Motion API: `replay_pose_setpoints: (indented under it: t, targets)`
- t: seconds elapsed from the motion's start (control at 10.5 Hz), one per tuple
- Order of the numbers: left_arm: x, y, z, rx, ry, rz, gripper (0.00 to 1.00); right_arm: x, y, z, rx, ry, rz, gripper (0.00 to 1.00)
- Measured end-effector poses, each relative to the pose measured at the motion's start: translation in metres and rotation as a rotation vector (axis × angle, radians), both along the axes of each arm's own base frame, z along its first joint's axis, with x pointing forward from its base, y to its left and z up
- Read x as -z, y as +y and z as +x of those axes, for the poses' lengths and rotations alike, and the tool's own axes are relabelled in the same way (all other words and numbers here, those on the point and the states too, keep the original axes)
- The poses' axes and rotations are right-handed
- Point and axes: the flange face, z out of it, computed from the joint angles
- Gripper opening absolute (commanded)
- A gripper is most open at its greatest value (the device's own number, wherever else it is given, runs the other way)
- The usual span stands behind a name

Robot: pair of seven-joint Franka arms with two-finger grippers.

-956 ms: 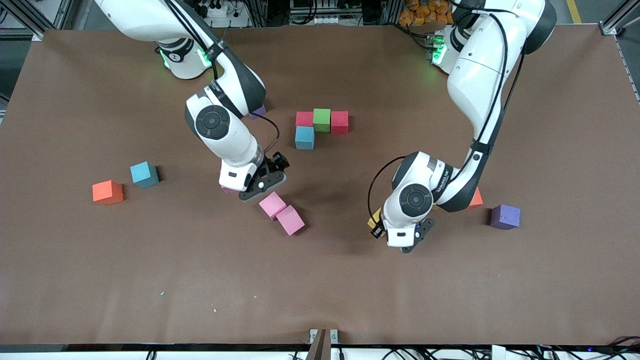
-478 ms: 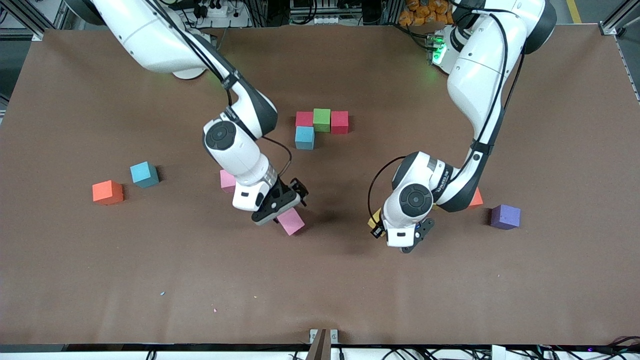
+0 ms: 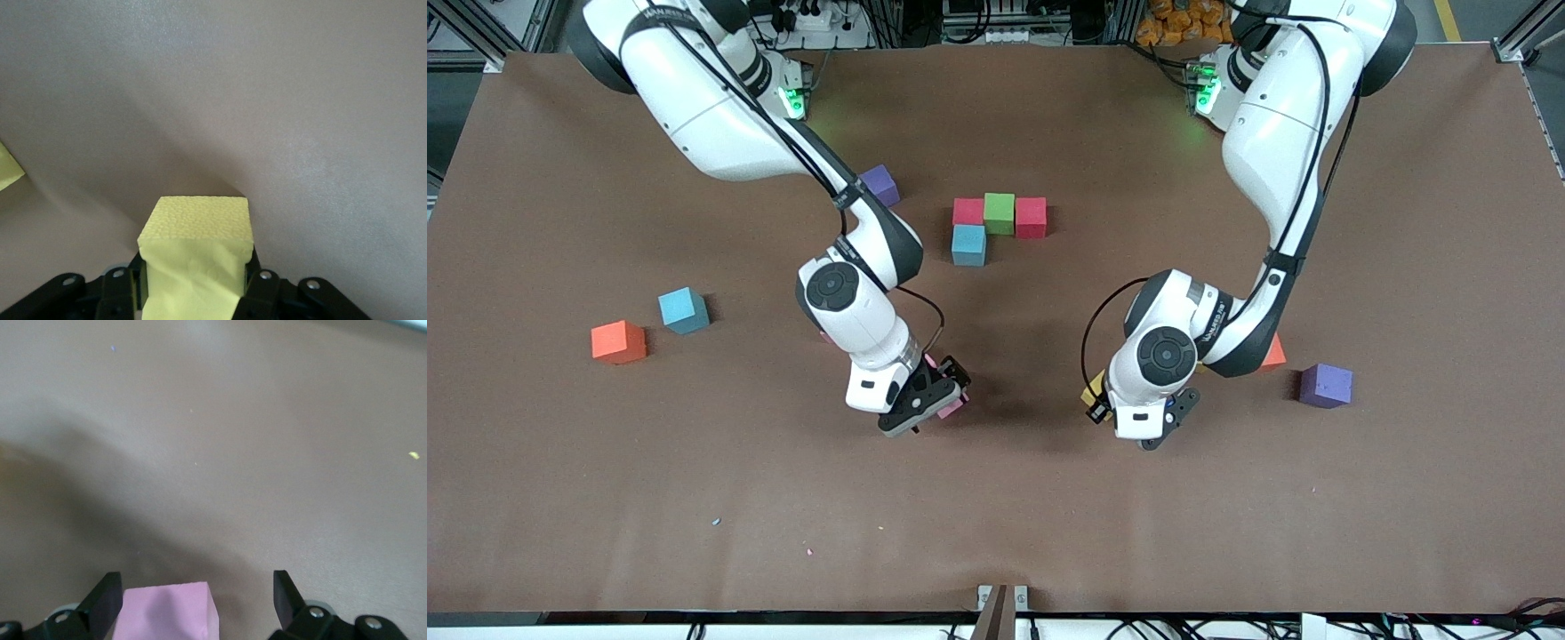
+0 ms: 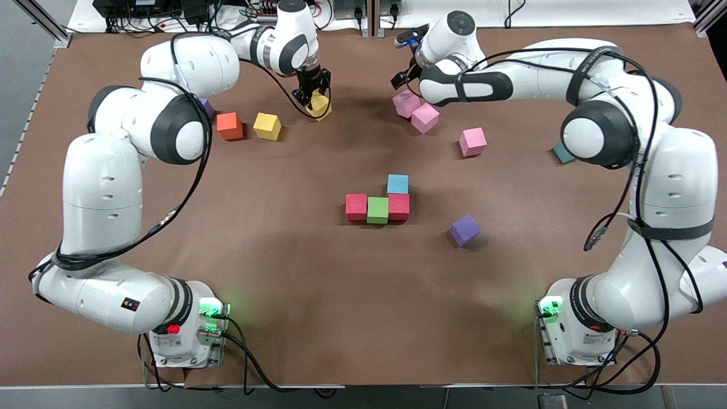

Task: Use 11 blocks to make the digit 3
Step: 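Lift the pink cube with the right gripper and carry it toward the row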

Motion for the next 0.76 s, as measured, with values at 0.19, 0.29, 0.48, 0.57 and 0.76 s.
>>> replay_pose_setpoints:
  t: [0.19, 0.29, 0.48, 0.57, 0.76]
  targets:
    - [0.000, 0.000, 0.000, 0.000, 0.000, 0.000, 0.00, 0.009, 0.008, -0.003, 0.009, 0.013, 0.004, 1.00]
    - [0.000, 0.000, 0.000, 0.000, 0.000, 0.000, 0.00, 0.011, 0.013, -0.006, 0.027, 0.021, 0.012, 1.00]
    - [0.000, 0.000, 0.000, 0.000, 0.000, 0.000, 0.00, 0.012, 0.022, -0.011, 0.039, 0.030, 0.017, 1.00]
    - [0.000, 0.000, 0.000, 0.000, 0.000, 0.000, 0.00, 0.014, 0.022, -0.012, 0.037, 0.036, 0.011, 1.00]
    - [0.000, 0.000, 0.000, 0.000, 0.000, 0.000, 0.00, 0.023, 0.020, -0.017, 0.037, 0.095, -0.035, 1.00]
